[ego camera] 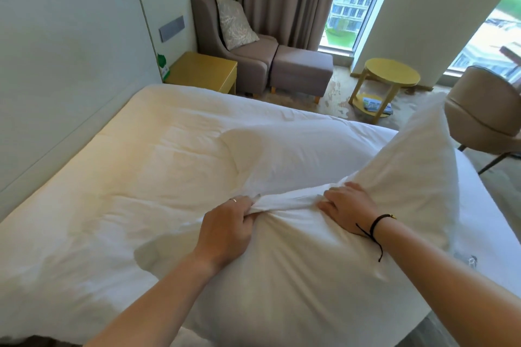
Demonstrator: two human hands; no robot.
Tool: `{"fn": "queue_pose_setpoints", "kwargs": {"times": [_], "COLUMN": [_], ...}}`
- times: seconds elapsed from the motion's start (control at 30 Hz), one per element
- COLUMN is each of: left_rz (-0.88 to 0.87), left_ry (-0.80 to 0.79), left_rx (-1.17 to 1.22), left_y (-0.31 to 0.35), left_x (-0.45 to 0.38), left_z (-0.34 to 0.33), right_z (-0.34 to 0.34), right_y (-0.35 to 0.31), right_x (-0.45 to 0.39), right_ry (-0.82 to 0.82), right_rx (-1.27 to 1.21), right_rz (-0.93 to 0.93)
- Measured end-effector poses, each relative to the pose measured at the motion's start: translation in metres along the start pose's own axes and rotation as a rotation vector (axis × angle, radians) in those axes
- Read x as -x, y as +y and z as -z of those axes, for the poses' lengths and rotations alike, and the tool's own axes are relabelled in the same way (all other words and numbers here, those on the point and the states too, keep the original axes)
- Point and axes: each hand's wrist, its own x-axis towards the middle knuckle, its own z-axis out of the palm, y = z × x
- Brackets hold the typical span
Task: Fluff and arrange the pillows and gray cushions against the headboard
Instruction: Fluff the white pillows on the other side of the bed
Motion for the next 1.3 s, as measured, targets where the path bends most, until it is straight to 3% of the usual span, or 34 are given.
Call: {"fn": "queue_pose_setpoints", "kwargs": {"times": [0.13, 0.33, 0.53, 0.7, 0.83, 0.93, 1.03, 1.13, 1.23, 1.3], "left_rz": [-0.032, -0.055, 0.135, 0.285, 0.279, 0.284, 0.381, 0.429, 0.443, 0.440], "left_ry": [0.020, -0.060, -0.362, -0.435, -0.225, -0.176, -0.262, -0.419, -0.532, -0.539], "left_rx": [-0.044, -0.171, -0.259, -0.307, -0.264, -0.226, -0.064, -0.046, -0.012, -0.016], "left_y": [-0.039, -0.129, -0.221, -0.281, -0.306, -0.314, -0.324, -0.332, -0.329, -0.324], "left_x": [0.006, 0.016, 0.026, 0.056, 0.070, 0.060, 0.044, 0.027, 0.012, -0.001], "left_z": [0.072, 0.219, 0.336, 0.335, 0.315, 0.307, 0.306, 0.309, 0.308, 0.302], "right_z": [0.034, 0.066, 0.050, 0.024, 0.025, 0.039, 0.058, 0.068, 0.062, 0.053], "right_y": [-0.072, -0.221, -0.364, -0.440, -0.437, -0.408, -0.368, -0.327, -0.300, -0.293], "right_x": [-0.010, -0.044, -0.074, -0.099, -0.111, -0.121, -0.135, -0.146, -0.152, -0.157], "right_ry": [0.245, 0.299, 0.158, -0.044, -0.124, -0.175, -0.290, -0.381, -0.431, -0.416], "right_rx": [-0.155, -0.412, -0.617, -0.522, -0.550, -0.437, -0.235, -0.108, -0.092, -0.209], "right_rz": [-0.050, -0.005, 0.041, 0.118, 0.112, 0.176, 0.254, 0.263, 0.260, 0.239]}}
